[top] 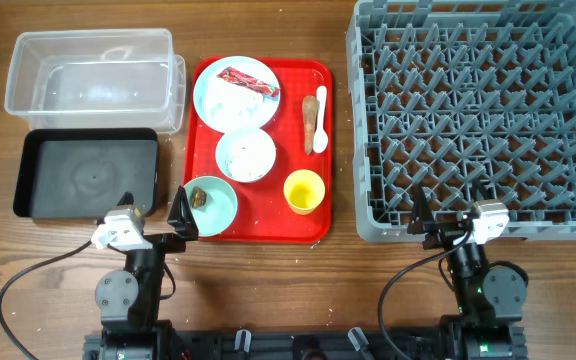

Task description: Sort waste into correct bins and load items into the dishwasher rack

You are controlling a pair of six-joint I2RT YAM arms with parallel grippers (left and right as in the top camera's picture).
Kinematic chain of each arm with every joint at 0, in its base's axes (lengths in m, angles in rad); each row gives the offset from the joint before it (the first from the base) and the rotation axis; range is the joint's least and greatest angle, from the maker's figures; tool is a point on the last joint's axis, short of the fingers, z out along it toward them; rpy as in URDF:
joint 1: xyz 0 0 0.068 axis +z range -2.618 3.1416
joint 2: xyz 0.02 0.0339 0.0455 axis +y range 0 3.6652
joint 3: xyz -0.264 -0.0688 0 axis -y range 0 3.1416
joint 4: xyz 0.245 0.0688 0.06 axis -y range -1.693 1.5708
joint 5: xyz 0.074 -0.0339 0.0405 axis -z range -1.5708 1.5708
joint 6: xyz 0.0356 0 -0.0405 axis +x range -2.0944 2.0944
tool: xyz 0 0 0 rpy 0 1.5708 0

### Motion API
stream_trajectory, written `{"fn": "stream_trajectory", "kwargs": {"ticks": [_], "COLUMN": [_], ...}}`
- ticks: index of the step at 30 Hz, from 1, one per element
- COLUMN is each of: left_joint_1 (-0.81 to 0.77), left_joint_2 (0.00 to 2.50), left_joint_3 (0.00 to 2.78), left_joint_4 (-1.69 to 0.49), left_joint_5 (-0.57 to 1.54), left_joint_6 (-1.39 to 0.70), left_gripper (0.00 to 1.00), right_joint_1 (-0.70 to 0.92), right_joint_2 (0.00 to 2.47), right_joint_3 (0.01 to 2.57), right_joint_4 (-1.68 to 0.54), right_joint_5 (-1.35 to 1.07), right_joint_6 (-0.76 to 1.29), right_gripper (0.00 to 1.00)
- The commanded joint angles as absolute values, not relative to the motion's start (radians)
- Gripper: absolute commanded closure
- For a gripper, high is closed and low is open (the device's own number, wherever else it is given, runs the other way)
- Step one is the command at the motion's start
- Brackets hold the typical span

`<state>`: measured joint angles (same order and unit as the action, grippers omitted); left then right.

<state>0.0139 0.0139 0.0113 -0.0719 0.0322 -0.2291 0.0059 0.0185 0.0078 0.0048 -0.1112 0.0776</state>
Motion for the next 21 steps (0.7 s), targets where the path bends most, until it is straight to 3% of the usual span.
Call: {"fn": "stream_trajectory", "kwargs": {"ticks": [1,21], "left_joint_1": [0.008,0.008], "left_joint_2": [0.009,0.009], "left_joint_3": [0.006,0.006], "left_joint_4": [-0.076,-0.072], "left_joint_5": [0.044,0.06], "left_joint_6": [-0.216,-0.217], "left_gripper": [0.0,0.0], "right_joint_1": [0.01,0.01], "right_joint_2": [0.023,0.023], "right_joint_3": [0.005,0.005], "right_joint_4": [0.007,0.024], "right_joint_5": [-0.105,-0.101], "right_joint_6": [0.081,0.078], "right_gripper": [0.0,0.0]}}
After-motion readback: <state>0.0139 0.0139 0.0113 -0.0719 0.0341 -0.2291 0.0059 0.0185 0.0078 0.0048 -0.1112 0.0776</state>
